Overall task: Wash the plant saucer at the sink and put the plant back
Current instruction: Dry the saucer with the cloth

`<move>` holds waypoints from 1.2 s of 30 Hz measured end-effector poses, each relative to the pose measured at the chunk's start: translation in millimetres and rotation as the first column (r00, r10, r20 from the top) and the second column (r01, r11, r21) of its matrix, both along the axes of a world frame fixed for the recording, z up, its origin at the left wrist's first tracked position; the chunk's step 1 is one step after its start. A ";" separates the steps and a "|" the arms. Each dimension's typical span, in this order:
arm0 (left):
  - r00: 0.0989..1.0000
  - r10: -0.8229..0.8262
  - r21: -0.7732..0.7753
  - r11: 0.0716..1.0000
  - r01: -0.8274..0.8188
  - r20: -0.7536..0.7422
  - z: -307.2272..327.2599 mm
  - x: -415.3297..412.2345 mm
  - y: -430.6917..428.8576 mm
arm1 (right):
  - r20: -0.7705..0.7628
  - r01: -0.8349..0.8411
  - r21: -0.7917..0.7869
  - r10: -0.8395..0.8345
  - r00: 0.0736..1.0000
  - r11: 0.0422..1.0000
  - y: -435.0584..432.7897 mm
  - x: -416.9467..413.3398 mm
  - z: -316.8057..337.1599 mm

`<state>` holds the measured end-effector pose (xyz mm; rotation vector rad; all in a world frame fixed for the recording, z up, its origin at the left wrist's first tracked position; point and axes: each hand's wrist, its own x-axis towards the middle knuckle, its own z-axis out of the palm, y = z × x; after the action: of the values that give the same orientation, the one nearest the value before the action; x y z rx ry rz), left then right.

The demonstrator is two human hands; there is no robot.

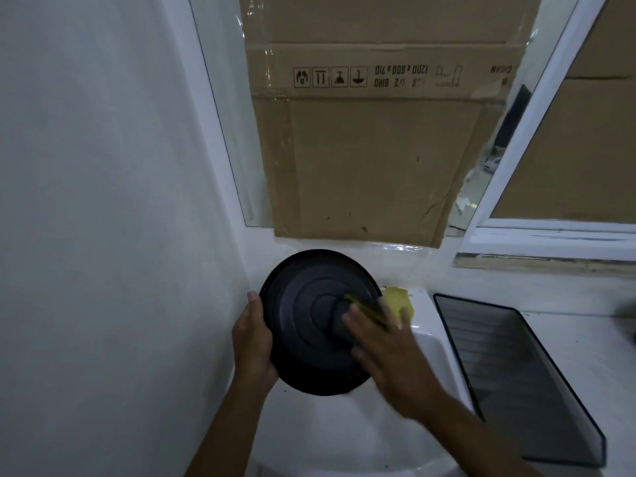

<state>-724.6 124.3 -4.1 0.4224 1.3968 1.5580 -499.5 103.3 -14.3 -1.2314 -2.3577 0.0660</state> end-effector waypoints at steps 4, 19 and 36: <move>0.999 -0.032 -0.008 0.999 0.033 0.019 -3.2 12.4 -2.8 | -0.490 0.218 -0.395 -0.406 0.771 0.892 39.2 -8.9 31.1; 0.968 0.174 0.017 0.983 -0.180 0.182 -1.3 8.1 2.9 | -0.103 0.089 -0.018 -0.090 0.991 0.996 -19.8 -36.8 -5.5; 0.994 -0.084 0.075 0.994 0.079 0.069 11.8 -0.9 9.7 | 0.074 -0.260 0.040 0.257 0.964 0.965 -9.6 -20.3 -28.5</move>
<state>-725.4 134.0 7.7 0.4571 1.2566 1.5452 -519.8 93.7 -42.9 -0.9091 -2.5518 0.0501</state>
